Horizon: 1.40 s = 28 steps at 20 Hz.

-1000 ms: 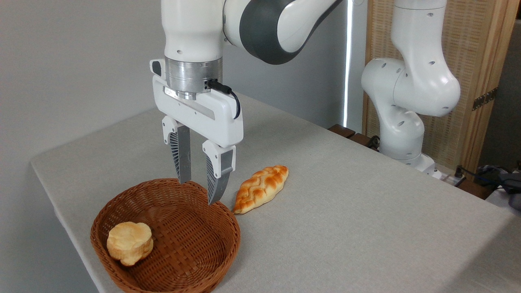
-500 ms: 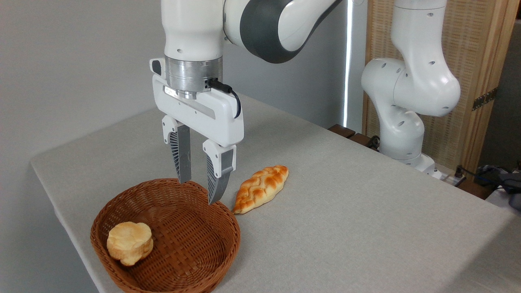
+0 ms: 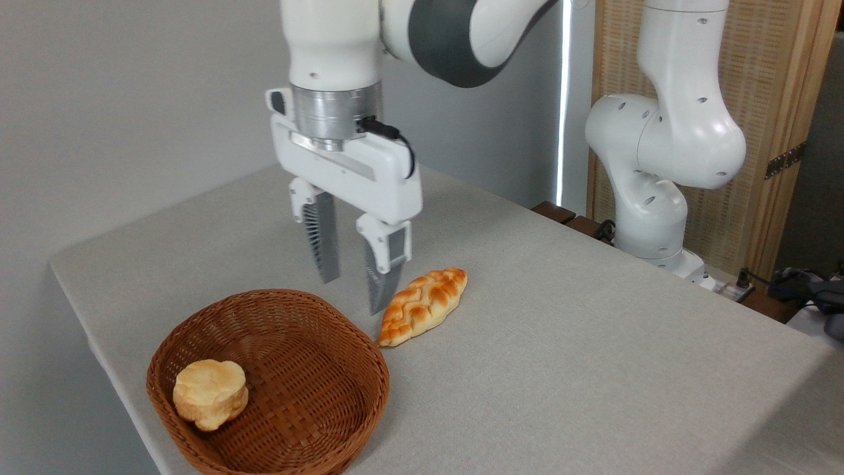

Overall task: Put bread into the basket
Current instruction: 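Lower the gripper over the braided bread roll, fingers straddling it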

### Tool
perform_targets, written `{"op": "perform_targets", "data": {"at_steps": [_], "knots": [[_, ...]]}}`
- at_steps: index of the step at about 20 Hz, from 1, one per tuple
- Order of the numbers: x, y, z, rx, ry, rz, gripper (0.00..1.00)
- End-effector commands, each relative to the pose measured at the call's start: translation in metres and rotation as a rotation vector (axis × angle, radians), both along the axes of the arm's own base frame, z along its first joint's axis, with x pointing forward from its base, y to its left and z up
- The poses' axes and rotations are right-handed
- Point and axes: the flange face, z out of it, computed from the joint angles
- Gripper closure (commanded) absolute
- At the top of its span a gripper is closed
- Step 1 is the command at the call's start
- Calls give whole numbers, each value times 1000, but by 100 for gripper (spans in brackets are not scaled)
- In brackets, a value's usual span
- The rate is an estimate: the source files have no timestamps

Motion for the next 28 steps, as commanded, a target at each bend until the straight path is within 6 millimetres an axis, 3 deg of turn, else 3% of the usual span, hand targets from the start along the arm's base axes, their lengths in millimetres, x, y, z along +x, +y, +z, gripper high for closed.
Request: {"op": "perform_targets", "data": {"at_steps": [1, 10, 15, 28], "knots": [[-46, -1, -14, 15, 36, -27, 0], [-81, -46, -79, 16, 158, -115, 0], [-82, -47, -95, 16, 141, -123, 0], [-82, -48, -114, 19, 165, -125, 0]]}}
